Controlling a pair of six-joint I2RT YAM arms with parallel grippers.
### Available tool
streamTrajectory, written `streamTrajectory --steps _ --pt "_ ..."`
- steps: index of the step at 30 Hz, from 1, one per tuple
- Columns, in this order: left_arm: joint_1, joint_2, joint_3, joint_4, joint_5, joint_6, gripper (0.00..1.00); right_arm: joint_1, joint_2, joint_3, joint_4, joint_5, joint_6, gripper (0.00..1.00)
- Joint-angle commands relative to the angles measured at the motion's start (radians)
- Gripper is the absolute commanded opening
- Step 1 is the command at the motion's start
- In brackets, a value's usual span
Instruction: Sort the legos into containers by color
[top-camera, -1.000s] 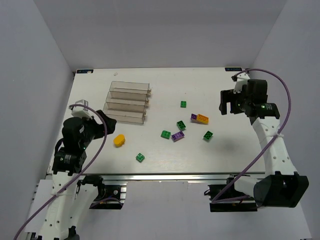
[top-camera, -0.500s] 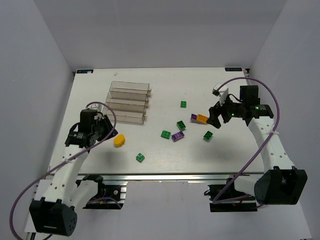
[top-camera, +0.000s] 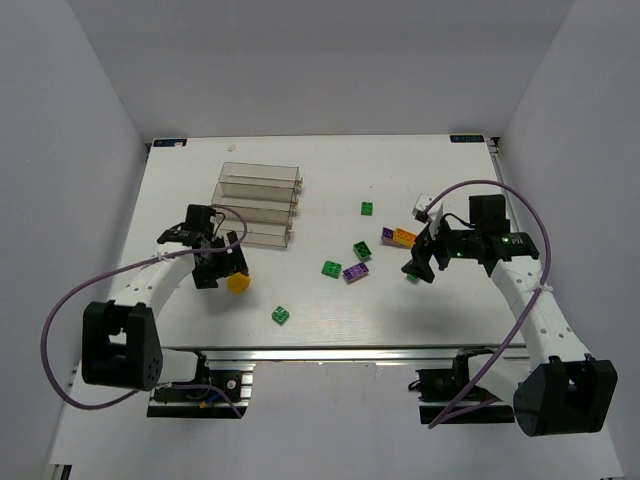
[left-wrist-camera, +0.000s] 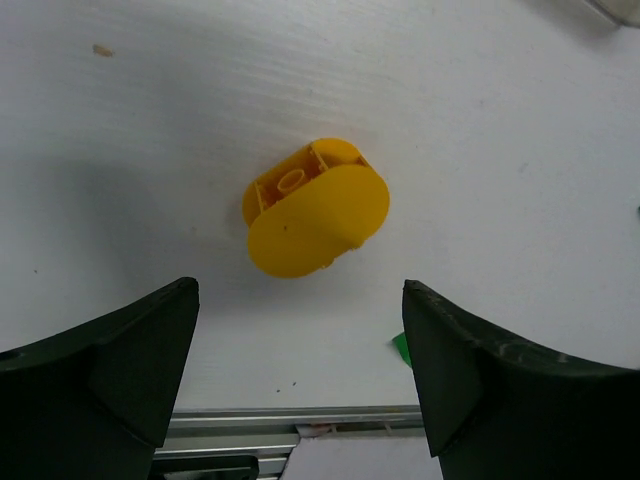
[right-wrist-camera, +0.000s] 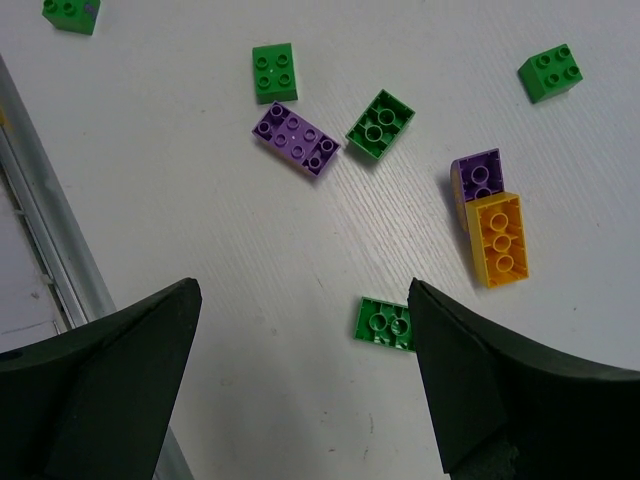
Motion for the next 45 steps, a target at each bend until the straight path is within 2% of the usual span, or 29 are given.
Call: streamTrajectory --steps 1,8,14,15,16,18,19,22,26,30,34,41,45 --pt "-0.011 0.067 0.047 0.051 -0.016 0.024 0.92 0.007 0.019 0.001 0.047 -0.038 0.012 0.89" --pt "-0.042 0.211 0.072 0.113 0.01 0.048 0.92 0.012 0.017 -0.014 0.067 -0.015 0.029 0.89" --pt "-0.076 0.262 0.081 0.107 -0.03 0.061 0.78 0.008 0.014 -0.018 0.071 0.004 0.035 0.89" --pt "-0.086 0.256 0.075 0.107 -0.045 0.059 0.74 0.007 0.014 -0.018 0.073 0.005 0.038 0.89" --pt "-0.086 0.251 0.074 0.105 -0.047 0.056 0.63 0.011 0.014 -0.019 0.073 0.005 0.038 0.89" --pt "-0.097 0.227 0.069 0.099 -0.056 0.05 0.48 0.01 0.012 -0.021 0.071 0.008 0.042 0.89" --pt "-0.097 0.216 0.067 0.094 -0.059 0.045 0.34 0.011 0.009 -0.021 0.071 0.01 0.042 0.89" --pt "-0.097 0.154 0.074 0.078 -0.063 0.027 0.22 0.01 0.009 -0.021 0.07 0.01 0.042 0.89" --pt "-0.097 0.048 0.139 0.061 -0.042 -0.023 0.21 0.012 0.011 -0.016 0.065 0.008 0.042 0.89" --pt "-0.079 0.01 0.251 0.097 -0.02 -0.096 0.19 0.01 0.012 -0.021 0.065 0.002 0.045 0.89" --pt "-0.069 0.113 0.369 0.159 -0.056 -0.194 0.19 0.011 0.009 -0.022 0.068 -0.003 0.052 0.89" --pt "-0.069 0.335 0.515 0.232 -0.111 -0.228 0.22 0.011 -0.007 -0.028 0.07 -0.006 0.051 0.89" --pt "-0.069 0.395 0.561 0.216 -0.119 -0.211 0.3 0.011 -0.012 -0.036 0.085 -0.001 0.055 0.89"
